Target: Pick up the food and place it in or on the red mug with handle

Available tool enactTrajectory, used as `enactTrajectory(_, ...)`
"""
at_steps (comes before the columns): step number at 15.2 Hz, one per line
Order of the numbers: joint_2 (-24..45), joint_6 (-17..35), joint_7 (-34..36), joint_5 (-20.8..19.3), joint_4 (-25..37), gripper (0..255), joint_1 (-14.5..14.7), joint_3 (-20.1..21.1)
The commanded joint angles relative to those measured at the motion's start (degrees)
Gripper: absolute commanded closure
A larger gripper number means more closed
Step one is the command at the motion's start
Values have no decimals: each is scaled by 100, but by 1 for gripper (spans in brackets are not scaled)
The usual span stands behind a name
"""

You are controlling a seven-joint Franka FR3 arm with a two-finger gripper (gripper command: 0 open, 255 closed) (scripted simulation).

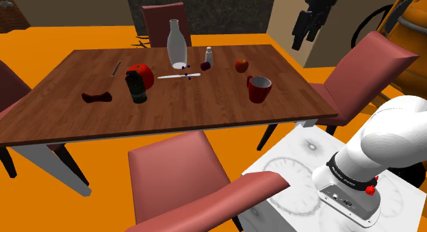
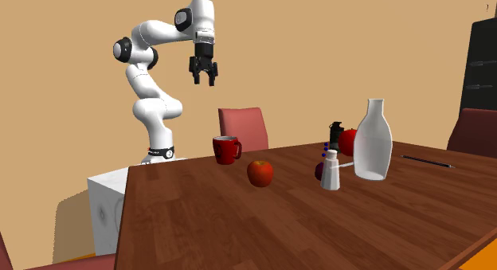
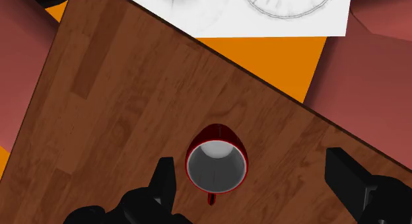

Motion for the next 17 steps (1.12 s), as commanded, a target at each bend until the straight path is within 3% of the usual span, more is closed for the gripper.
enactTrajectory(1, 0, 0, 0, 0, 0, 0, 0, 0)
enactTrajectory(9, 1069, 1661, -323, -139, -249, 0, -120, -379)
enactTrajectory(17, 2503, 3128, -696, -70, 52, 0, -177, -742)
